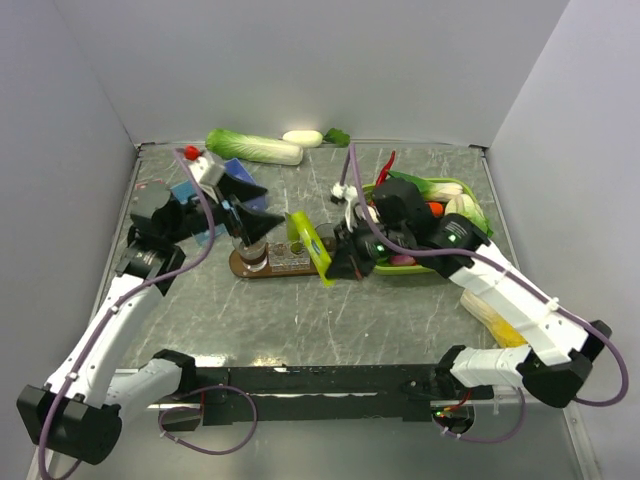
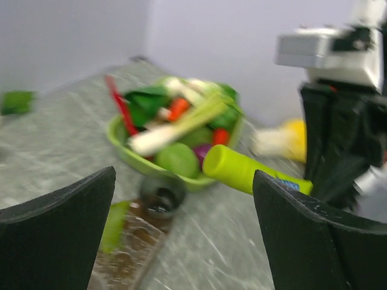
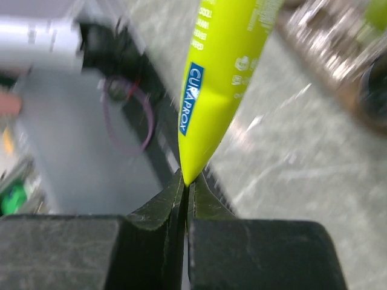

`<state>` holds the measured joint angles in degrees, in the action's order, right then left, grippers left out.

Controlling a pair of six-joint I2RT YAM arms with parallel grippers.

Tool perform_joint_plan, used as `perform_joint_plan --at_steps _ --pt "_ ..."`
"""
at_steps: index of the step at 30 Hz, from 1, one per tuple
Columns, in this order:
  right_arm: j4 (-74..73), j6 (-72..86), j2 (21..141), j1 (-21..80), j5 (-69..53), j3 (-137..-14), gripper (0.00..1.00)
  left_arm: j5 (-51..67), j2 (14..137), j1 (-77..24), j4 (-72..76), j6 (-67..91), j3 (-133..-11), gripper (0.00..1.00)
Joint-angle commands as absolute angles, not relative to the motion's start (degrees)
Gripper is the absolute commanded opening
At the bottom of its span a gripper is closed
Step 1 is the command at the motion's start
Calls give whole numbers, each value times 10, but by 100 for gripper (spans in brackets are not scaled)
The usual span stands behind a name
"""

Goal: Prepare toiletry sets of a toothbrush and toothpaste on the tray
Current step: Pick up the toothpaste from the storage box.

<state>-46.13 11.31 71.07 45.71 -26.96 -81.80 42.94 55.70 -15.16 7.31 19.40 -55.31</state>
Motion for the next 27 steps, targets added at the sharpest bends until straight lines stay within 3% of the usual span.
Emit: perform_joint_plan --at_steps 1,9,19,27 --pt "-556 81 665 458 -361 -795 0 569 588 -212 5 121 -577 99" --pt "-649 43 656 460 -462 -765 0 698 680 -314 -112 68 -613 99" --pt "-653 34 646 468 -516 -739 0 789 720 -354 -181 32 -628 99" --pt "-654 32 645 469 -517 -744 0 788 755 -383 -233 6 -642 88"
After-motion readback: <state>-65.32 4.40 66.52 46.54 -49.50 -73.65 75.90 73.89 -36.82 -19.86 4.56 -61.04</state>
